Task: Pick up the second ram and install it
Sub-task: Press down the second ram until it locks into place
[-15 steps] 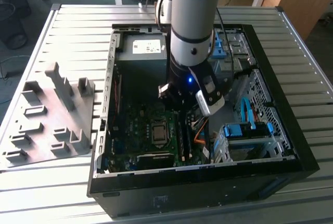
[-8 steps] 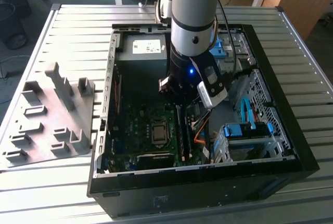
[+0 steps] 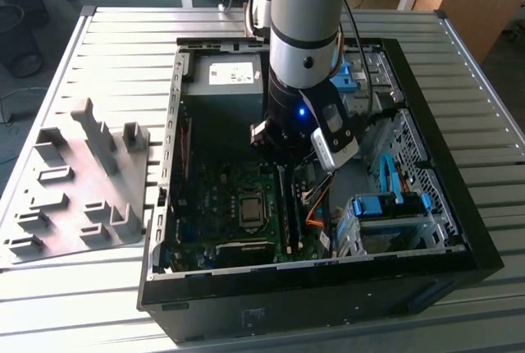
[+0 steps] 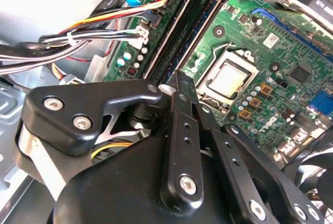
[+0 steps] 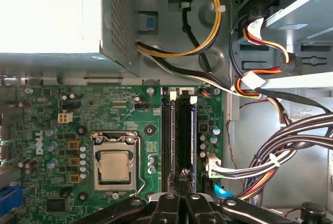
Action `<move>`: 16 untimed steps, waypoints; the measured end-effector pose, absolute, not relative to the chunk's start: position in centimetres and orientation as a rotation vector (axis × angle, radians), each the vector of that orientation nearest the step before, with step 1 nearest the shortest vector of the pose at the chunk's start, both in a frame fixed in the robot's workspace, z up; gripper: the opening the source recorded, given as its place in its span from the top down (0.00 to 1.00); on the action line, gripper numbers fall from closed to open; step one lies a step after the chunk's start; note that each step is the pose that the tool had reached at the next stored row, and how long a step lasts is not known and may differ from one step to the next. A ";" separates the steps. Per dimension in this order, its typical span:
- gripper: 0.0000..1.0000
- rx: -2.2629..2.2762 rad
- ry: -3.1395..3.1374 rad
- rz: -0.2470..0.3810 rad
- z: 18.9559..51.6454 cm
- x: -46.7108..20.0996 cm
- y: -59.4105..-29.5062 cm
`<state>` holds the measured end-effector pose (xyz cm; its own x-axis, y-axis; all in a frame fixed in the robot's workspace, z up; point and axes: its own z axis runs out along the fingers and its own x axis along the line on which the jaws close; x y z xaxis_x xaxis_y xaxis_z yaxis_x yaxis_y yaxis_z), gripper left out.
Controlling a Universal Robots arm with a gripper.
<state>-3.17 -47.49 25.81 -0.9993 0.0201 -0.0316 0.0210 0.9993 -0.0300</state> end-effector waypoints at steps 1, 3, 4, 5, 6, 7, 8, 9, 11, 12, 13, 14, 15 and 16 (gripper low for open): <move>0.90 0.032 3.110 -0.047 25.8 -3.2 -47.5; 0.90 0.032 3.110 -0.048 25.8 -3.2 -47.5; 0.90 0.032 3.110 -0.047 25.8 -3.2 -47.5; 0.90 0.032 3.110 -0.044 25.8 -3.2 -47.4; 0.90 0.032 3.110 -0.039 25.7 -3.2 -47.4; 0.90 0.032 3.110 -0.039 25.6 -3.2 -47.2; 0.90 0.032 3.110 -0.038 25.4 -3.2 -46.9; 0.90 0.032 3.110 -0.038 25.2 -3.2 -46.6; 0.90 0.032 3.110 -0.038 24.9 -3.2 -45.7; 0.90 0.032 3.110 -0.038 24.7 -3.2 -45.3; 0.90 0.032 3.110 -0.038 24.5 -3.2 -45.1; 0.90 0.032 3.110 -0.038 24.3 -3.2 -44.9; 0.90 0.032 3.110 -0.038 24.1 -3.2 -44.7; 0.90 0.032 3.110 -0.038 24.0 -3.2 -44.6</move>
